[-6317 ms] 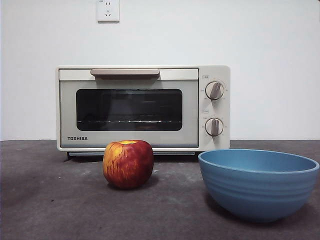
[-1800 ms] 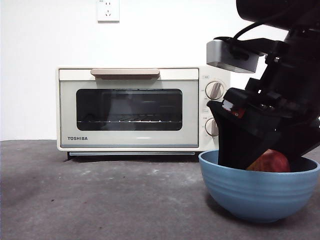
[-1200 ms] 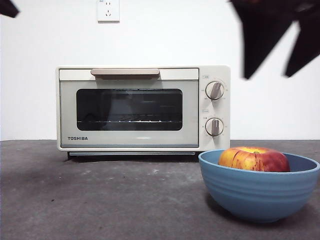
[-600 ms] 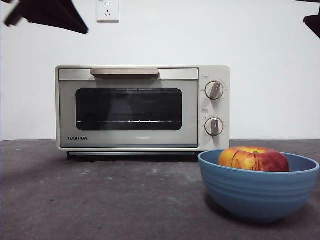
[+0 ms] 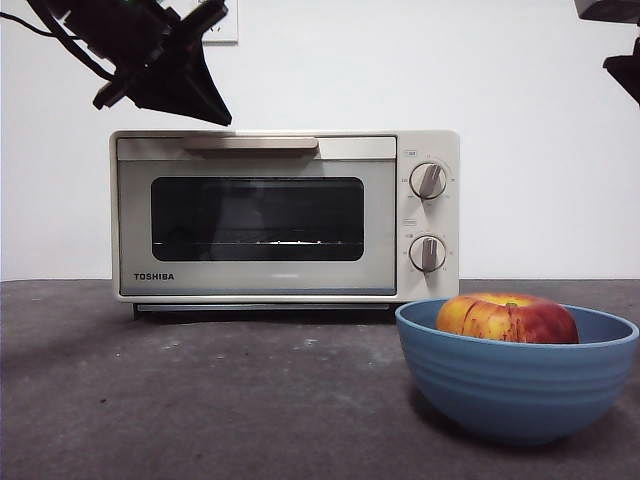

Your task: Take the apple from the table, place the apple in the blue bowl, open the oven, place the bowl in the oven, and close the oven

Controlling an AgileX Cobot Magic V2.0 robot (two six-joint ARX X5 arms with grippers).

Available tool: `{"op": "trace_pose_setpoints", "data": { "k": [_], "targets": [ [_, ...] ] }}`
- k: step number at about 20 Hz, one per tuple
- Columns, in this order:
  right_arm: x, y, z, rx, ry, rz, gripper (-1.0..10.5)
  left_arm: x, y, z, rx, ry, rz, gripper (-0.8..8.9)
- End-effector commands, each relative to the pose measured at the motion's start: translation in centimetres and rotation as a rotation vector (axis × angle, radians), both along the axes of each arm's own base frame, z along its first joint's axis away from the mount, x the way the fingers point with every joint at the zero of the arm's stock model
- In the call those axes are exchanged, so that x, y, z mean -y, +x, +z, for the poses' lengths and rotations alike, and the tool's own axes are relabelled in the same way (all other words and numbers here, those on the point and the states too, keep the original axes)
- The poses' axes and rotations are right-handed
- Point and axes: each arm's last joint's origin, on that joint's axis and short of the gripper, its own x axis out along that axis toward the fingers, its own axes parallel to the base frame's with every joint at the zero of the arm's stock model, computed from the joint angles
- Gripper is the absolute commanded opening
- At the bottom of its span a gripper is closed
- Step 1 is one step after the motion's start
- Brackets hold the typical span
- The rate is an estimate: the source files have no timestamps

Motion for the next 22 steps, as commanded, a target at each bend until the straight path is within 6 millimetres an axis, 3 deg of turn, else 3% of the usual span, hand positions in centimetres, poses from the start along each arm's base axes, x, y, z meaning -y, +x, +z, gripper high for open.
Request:
{"op": "trace_pose_setpoints", "data": {
  "k": [1, 10, 22],
  "targets": [
    [-0.2, 0.2, 0.1, 0.013, 0.015, -0.012, 4.5, 0.6, 0.7, 0.1, 0.038, 0.032, -0.003, 0.07],
    [-0.3, 0.5, 0.2, 0.037, 0.030, -0.012, 4.5, 1.4, 0.8, -1.4, -0.028, 0.076, -0.029, 0.07],
    [0.7, 0.8, 0.2, 0.028, 0.019, -0.062, 4.5, 3.9, -3.6, -4.5, -0.411, 0.270, -0.184, 0.07]
  ]
}}
